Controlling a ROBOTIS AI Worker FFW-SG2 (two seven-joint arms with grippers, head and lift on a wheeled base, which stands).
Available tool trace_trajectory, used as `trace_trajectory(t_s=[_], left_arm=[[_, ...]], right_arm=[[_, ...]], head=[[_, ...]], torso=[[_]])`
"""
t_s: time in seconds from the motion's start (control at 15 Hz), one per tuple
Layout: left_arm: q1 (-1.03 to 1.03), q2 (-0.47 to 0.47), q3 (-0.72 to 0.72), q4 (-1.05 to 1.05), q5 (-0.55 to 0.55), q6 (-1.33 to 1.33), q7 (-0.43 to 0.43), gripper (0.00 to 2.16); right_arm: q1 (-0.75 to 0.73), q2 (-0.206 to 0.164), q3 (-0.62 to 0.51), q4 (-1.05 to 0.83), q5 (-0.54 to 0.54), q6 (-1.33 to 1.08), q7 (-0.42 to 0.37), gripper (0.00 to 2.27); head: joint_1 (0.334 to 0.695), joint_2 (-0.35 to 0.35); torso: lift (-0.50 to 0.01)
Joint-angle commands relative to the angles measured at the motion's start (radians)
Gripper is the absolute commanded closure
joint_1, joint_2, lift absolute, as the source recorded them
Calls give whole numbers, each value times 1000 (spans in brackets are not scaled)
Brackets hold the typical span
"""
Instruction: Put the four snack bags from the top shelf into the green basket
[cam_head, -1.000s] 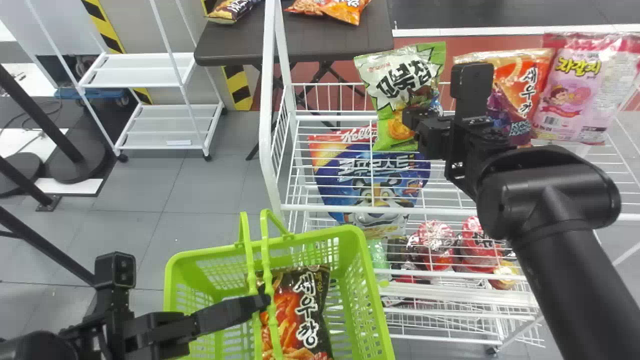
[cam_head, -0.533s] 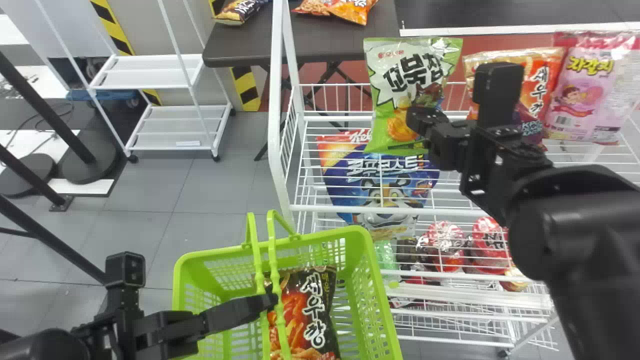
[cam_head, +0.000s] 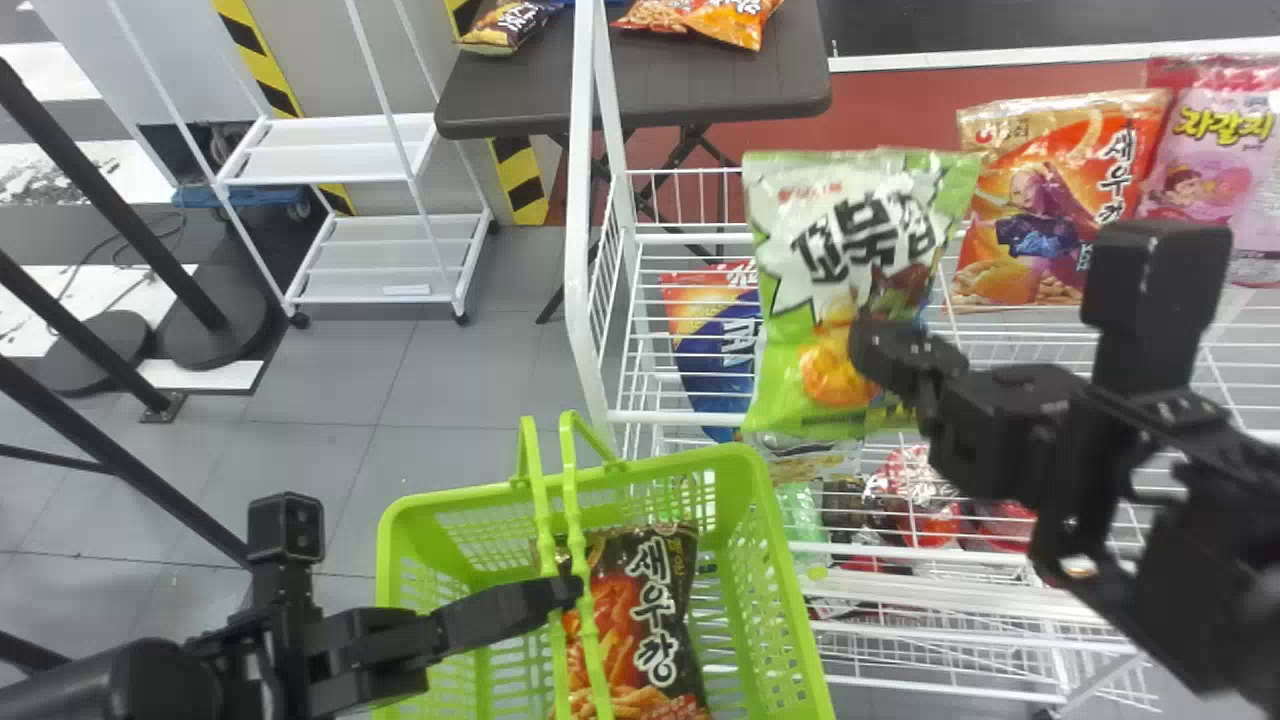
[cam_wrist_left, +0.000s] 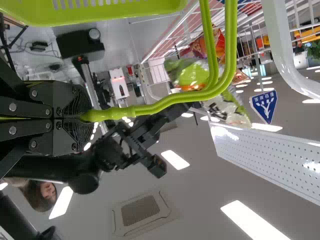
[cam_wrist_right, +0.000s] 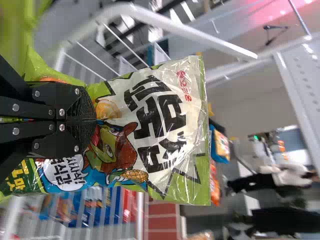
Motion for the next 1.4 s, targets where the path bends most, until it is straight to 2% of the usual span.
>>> trace_trajectory(t_s=[0.0, 0.2, 0.4, 0.8, 1.0, 1.2, 1.27, 1.33], left_arm=[[-2, 0, -4, 0, 0, 0, -11, 2145], [-2, 0, -2, 0, 0, 6, -11, 2145], [-2, -1, -8, -2, 0, 6, -11, 2145], [1, -4, -16, -8, 2, 9, -11, 2145], [3, -4, -21, -10, 2, 9, -11, 2145], [3, -6, -25, -10, 2, 9, -11, 2145], [3, -6, -25, -10, 2, 9, -11, 2145], [3, -6, -24, -8, 3, 9, -11, 2145]], right_arm=[[42, -5, 28, -37, -56, 137, 19, 2253], [57, -16, 80, -47, -62, 244, 22, 2253], [53, -28, 163, 13, -62, 244, 25, 2253], [-104, -12, 336, 311, -53, 177, -1, 2253], [-197, 34, 407, 503, -57, 76, -7, 2253], [-274, 36, 462, 656, -74, -10, -7, 2253], [-289, 36, 468, 690, -79, -7, -7, 2189], [-298, 36, 468, 707, -91, 2, -6, 1855]], head=[[695, 209], [695, 284], [695, 350], [695, 350], [695, 350], [695, 350], [695, 350], [695, 350]], torso=[[0], [0], [0], [0], [0], [0], [0], [0]])
